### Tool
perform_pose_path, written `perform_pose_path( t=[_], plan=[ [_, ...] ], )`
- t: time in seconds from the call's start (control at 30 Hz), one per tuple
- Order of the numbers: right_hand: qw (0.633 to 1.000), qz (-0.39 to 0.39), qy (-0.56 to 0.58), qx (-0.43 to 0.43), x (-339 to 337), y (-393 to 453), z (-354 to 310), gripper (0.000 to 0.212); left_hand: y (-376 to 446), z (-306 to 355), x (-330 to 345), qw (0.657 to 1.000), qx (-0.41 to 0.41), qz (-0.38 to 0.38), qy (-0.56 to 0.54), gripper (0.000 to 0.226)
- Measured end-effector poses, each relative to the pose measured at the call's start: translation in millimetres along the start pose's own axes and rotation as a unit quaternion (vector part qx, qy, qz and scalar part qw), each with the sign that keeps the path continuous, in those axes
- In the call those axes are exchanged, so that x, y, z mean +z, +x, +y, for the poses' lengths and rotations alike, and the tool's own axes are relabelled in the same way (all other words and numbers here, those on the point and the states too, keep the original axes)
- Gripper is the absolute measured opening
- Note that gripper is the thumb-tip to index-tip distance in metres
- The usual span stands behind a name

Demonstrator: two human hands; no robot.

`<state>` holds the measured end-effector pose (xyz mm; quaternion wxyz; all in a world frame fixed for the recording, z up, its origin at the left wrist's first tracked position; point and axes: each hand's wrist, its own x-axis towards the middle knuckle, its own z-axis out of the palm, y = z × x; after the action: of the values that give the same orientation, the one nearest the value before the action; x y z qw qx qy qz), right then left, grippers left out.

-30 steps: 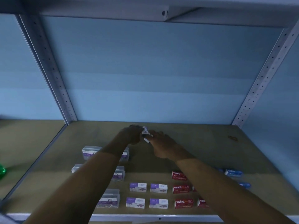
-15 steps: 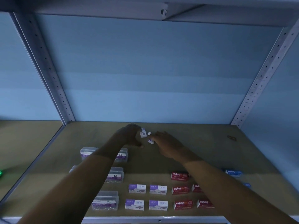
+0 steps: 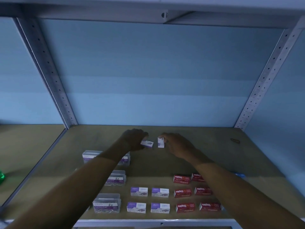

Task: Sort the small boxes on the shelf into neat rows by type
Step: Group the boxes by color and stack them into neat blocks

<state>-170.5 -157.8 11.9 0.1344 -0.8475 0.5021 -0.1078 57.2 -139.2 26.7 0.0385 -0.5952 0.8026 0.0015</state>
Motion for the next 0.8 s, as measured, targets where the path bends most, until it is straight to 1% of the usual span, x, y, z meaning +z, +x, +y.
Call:
perform_pose_path(
  t=[0.13, 0.27, 0.33, 0.47, 0.53, 0.7, 0.8],
  plan=[
    [0.999, -0.02, -0.033, -0.025, 6.7, 2.8, 0.1, 0.057, 2.0, 10.7, 7.9, 0.999, -0.015, -0.008, -0.047, 0.045],
    [0.997, -0.066, -0.031, -0.039, 12.0, 11.7, 6.1, 0.051, 1.6, 16.1, 17.4, 0.996, -0.04, 0.015, -0.081, 0.041],
    [0.996, -0.073, -0.023, -0.036, 11.1, 11.4, 7.9, 0.046, 0.3, 15.5, 19.4, 0.993, -0.051, 0.021, -0.101, 0.038],
    [0.997, -0.068, -0.013, -0.016, 5.4, 4.9, 10.3, 0.044, -5.4, 13.2, 16.9, 0.984, -0.046, 0.044, -0.168, 0.034],
    [0.997, -0.071, -0.015, -0.024, 3.5, 2.0, 12.5, 0.039, -8.0, 11.9, 15.9, 0.978, -0.037, 0.054, -0.199, 0.029],
    [0.999, -0.039, -0.003, -0.029, -0.8, -10.6, 17.1, 0.031, -14.8, 13.1, 15.6, 0.97, -0.033, 0.047, -0.234, 0.024],
    [0.999, -0.028, 0.017, -0.029, -3.1, -18.2, 16.6, 0.024, -20.0, 12.1, 14.5, 0.969, -0.016, 0.047, -0.243, 0.023]
  ],
)
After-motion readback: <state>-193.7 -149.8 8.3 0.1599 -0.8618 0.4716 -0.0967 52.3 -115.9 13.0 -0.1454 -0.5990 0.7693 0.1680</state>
